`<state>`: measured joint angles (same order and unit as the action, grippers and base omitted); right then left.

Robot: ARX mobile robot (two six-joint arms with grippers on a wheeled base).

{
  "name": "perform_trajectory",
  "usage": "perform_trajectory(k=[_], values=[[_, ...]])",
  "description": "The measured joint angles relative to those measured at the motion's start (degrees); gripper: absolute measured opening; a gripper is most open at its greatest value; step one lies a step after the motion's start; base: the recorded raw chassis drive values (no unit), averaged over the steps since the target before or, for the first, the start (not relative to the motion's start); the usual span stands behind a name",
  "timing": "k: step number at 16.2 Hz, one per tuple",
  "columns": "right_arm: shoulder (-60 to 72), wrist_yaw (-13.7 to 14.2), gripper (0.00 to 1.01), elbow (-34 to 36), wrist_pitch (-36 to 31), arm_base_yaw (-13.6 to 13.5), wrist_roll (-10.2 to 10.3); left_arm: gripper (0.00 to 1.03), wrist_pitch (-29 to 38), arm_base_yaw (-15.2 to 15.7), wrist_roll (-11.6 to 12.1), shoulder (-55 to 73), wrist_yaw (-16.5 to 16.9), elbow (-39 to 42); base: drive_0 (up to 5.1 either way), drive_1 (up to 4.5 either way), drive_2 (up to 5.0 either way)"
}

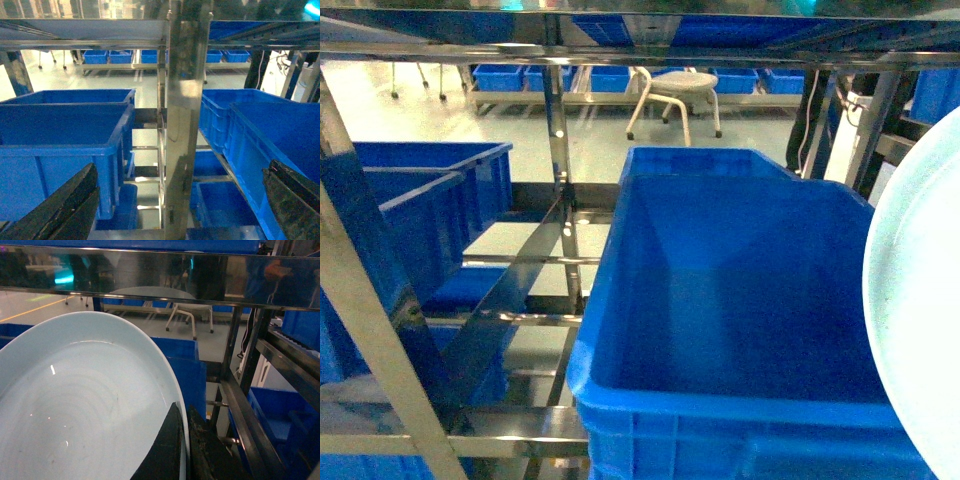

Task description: Place blue tray on left shelf second layer neatly

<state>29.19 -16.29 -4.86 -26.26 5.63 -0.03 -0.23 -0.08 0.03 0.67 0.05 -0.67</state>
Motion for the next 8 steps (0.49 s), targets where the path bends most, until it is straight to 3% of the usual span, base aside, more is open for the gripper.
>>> perform_trajectory(k=[3, 8], values=[[0.07, 0.00, 0.02, 0.00, -0.04, 0.00, 0.00, 0.98, -0.31, 0.02, 0.00, 0.00, -0.04, 0.00, 1.2, 1.20, 1.2], [-0.07, -0.02, 0.02, 0.00, -0.13, 0.00, 0.00, 0.98, -0.02, 0.07, -0.02, 0.00, -0.11, 0.00, -0.1, -0.14, -0.1]])
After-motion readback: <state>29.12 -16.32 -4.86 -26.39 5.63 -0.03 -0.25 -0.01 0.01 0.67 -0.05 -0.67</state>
